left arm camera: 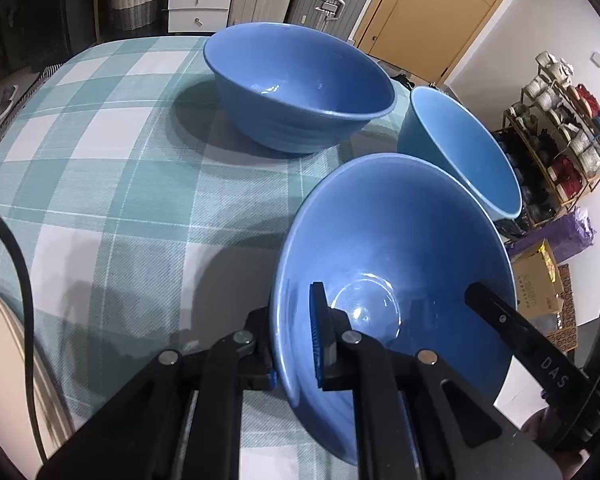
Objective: Organize plates and bowls
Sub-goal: 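Close the left gripper on the blue bowl rim while the right gripper grips the opposite rim, then lift the blue bowl with both grippers and carry it toward the plate stack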
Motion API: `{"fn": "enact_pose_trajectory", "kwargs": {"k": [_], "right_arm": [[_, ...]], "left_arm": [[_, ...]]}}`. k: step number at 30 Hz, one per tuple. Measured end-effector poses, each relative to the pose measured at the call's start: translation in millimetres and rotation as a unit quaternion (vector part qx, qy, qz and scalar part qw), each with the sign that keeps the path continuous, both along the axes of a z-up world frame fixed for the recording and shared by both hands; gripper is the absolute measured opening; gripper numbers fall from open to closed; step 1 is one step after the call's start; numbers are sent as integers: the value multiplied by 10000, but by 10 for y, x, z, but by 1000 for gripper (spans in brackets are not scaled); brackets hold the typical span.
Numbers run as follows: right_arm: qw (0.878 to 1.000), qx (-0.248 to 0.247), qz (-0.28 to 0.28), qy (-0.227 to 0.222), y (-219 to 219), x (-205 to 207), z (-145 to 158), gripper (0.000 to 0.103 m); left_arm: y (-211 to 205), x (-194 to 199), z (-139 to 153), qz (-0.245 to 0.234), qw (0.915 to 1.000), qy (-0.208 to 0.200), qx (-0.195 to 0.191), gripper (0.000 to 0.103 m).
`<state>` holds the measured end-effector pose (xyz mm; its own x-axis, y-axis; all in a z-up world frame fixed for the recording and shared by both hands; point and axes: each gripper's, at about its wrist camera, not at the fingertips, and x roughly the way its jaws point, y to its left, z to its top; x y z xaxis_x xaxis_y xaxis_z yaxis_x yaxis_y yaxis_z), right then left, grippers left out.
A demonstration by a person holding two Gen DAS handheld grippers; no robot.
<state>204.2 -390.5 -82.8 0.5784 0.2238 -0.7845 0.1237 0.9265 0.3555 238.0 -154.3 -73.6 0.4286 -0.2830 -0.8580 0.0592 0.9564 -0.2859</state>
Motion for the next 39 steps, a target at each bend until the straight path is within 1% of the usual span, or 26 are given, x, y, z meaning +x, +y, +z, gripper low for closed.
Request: {"fn": "enact_pose_trajectory", "kwargs": {"k": [8, 13, 17, 21, 24, 30, 33, 39], "right_arm": [[9997, 146, -47, 200, 20, -250, -28, 7], [9993, 56, -55, 355, 46, -528, -14, 7], [9989, 97, -67, 443, 56, -790, -24, 7], [9990, 69, -91, 435, 98, -1067, -11, 7], [9990, 74, -87, 433, 136, -1214, -17, 7], [9991, 59, -43, 410, 234, -1361, -27, 7], [9993, -54, -21, 374, 292, -1362, -12, 7], [9993, -75, -63, 357, 307, -1348, 0, 7]], "left_arm": [[34, -306, 7, -69, 9999, -7, 93, 10], [-14, -554, 15, -260, 9992, -111, 291, 9], [9, -784, -15, -344, 9990, -86, 287, 10], [14, -1072, -56, -391, 9978, -218, 494, 10], [56, -1204, -61, -420, 9973, -288, 530, 10], [127, -1249, -52, -415, 9973, -325, 519, 9], [142, -1238, -65, -410, 9973, -285, 546, 10], [155, -1231, -66, -429, 9975, -259, 497, 10]]}}
